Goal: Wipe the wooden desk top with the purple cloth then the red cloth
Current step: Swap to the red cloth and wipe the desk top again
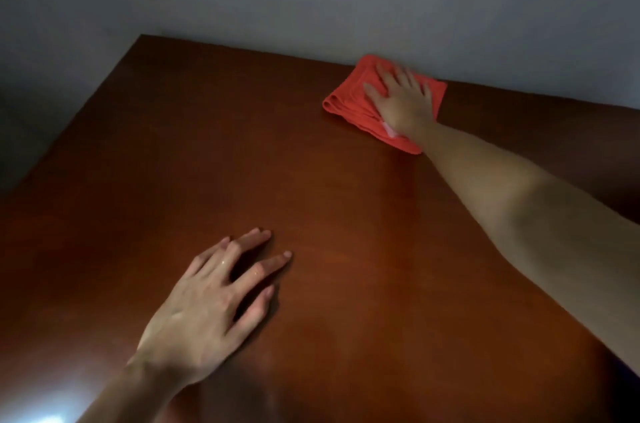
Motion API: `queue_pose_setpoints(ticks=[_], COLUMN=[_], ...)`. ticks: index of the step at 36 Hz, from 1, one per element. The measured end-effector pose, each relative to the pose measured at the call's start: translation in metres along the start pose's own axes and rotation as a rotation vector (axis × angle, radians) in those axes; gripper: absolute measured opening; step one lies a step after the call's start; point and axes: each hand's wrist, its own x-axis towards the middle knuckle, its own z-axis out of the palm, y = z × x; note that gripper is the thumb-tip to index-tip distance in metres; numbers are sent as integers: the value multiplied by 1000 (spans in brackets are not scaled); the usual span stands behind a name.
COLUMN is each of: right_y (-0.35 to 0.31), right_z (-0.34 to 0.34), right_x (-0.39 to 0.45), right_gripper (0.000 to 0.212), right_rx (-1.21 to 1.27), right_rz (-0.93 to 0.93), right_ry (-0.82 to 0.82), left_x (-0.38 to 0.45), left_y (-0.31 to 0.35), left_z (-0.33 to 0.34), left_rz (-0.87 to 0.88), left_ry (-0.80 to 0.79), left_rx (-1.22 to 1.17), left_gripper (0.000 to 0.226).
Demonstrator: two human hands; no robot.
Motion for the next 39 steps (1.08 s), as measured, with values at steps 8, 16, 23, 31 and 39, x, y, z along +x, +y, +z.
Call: queue_pose_setpoints(ticks=[8, 16, 23, 31, 39], right_y=[8, 1, 30, 86, 146], right_z=[2, 7, -12, -32, -32], right_x=[-131, -329, -442, -383, -244], right_gripper=[69, 75, 68, 64, 64], right_rx=[75, 28, 10, 10, -47], right_rz=[115, -30, -352, -649, -605], right_ry=[15, 81, -54, -215, -156], left_x=[0, -5, -4, 28, 73], left_y=[2, 15, 70, 136, 151], left_z=[-2, 5, 18, 53, 62], left_rz=[-3, -46, -107, -44, -82], left_ry=[4, 55, 256, 309, 273], left_rx=[17, 166, 107, -147, -222], left_gripper=[50, 51, 31, 25, 36])
